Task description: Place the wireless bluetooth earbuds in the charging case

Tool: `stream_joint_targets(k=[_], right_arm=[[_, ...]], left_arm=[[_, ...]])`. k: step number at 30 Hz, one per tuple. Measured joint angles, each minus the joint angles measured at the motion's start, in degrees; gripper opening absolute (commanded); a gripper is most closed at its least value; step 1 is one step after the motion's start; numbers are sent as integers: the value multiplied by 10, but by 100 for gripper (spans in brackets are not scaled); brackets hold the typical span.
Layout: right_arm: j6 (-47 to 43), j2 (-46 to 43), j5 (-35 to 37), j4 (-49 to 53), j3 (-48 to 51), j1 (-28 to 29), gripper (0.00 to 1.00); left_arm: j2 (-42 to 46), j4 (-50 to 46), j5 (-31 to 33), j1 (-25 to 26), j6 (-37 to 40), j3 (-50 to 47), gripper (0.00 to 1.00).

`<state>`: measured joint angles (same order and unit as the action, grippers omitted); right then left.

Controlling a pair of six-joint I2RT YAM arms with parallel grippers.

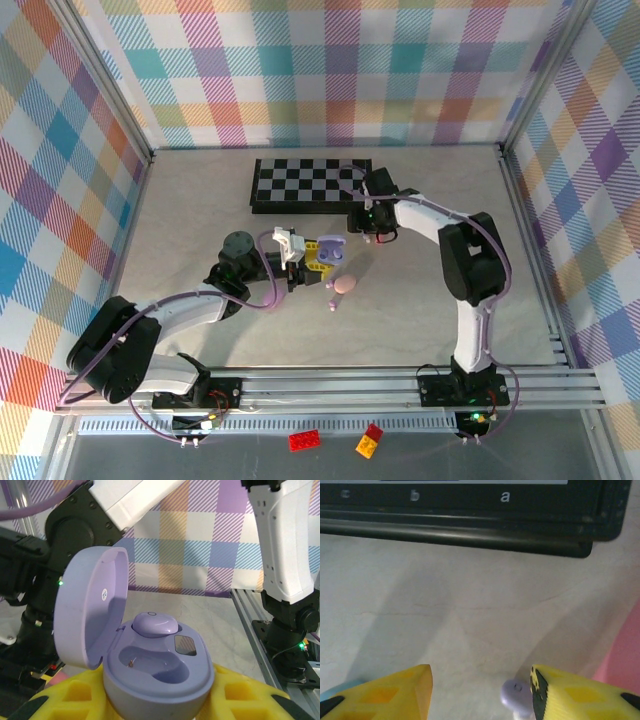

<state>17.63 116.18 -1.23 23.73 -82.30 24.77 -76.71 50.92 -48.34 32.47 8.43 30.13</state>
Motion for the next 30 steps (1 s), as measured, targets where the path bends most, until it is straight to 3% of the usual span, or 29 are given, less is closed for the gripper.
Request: stream_joint_targets(k=[13,30], right_arm=[[-39,54,21,66,-62,2,57],[-48,24,-12,74,-17,12,45]], left_arm=[[1,0,0,0,0,0,30],[12,-22,0,0,4,0,30]])
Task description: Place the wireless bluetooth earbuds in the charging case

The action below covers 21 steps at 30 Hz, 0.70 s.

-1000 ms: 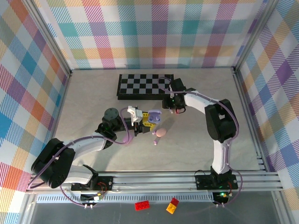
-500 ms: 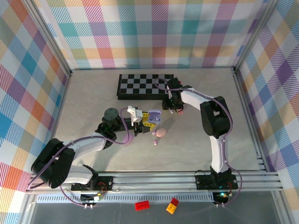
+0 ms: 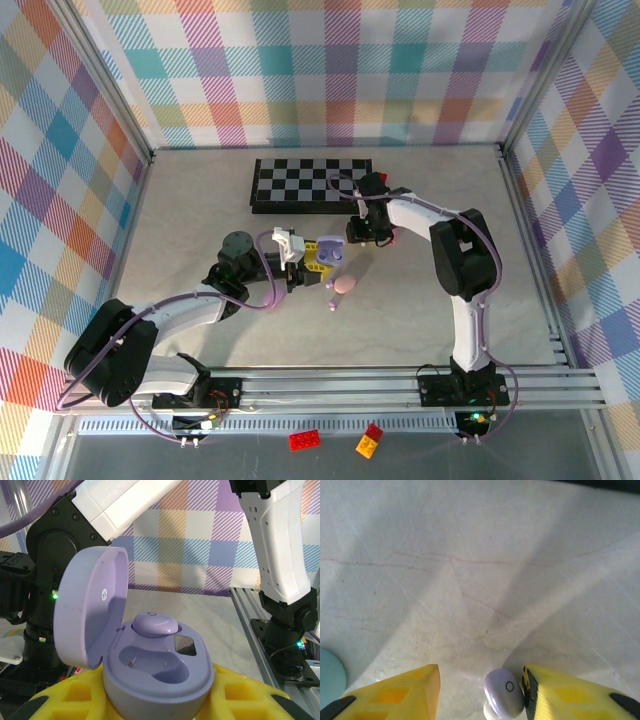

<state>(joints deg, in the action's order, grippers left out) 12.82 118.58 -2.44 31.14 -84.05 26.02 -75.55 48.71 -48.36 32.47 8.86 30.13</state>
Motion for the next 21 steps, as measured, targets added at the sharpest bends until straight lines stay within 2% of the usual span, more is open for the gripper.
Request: stream_joint_targets(k=[16,21], right_arm=[[13,-6,-11,-8,15,-1,26],[15,-7,-11,-13,19,-1,25]], left_arm=[[0,-8,0,0,3,0,30],[0,-8,0,0,6,0,30]])
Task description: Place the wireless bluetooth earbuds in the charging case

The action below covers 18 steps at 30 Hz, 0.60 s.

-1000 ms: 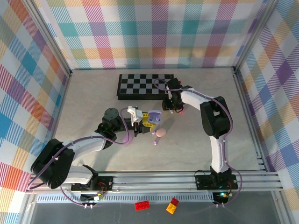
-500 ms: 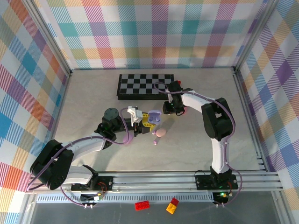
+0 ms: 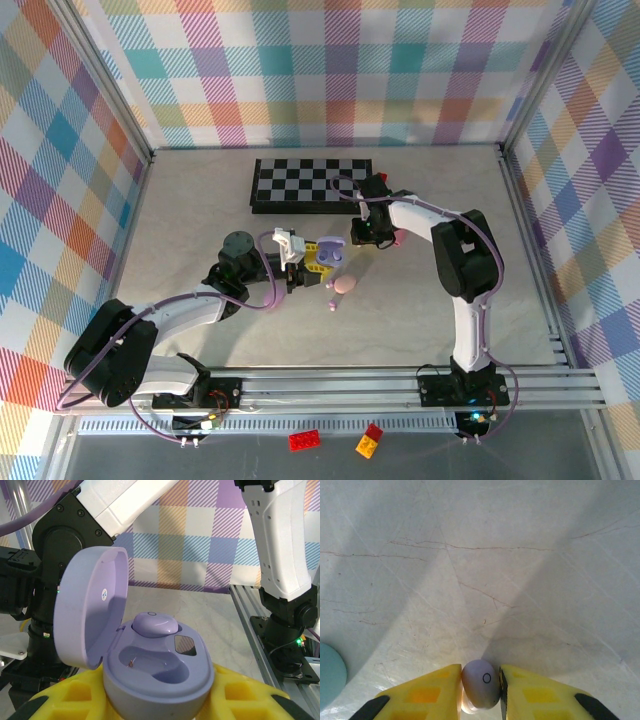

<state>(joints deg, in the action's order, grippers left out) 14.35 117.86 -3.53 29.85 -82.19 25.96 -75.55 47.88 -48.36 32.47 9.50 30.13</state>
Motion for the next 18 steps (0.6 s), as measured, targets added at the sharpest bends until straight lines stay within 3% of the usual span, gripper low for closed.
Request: stream_joint_targets(k=[7,18], right_arm=[[4,-4,-5,-7,6,0,31],[15,-10,-17,-18,12,0,30]], left_arm=[[0,0,0,0,3,0,30],[0,-1,0,0,4,0,30]])
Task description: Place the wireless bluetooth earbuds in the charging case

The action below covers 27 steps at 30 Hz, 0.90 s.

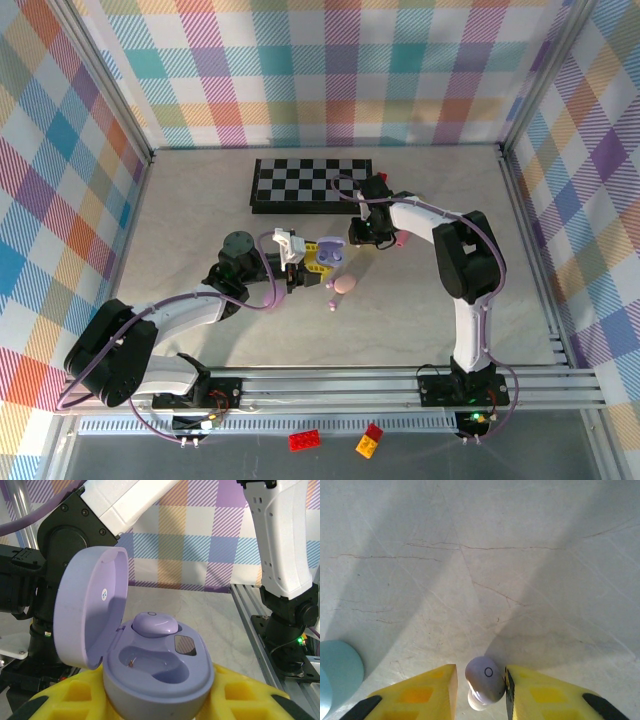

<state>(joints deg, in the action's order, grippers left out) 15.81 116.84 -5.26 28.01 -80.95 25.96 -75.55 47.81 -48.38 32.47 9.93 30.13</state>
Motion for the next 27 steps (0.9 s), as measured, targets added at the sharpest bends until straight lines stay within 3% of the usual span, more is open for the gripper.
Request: stream_joint_targets(k=[27], right_arm=[[13,9,-12,-17,0,-1,21]], left_arm=[[0,-10,0,0,0,0,30]])
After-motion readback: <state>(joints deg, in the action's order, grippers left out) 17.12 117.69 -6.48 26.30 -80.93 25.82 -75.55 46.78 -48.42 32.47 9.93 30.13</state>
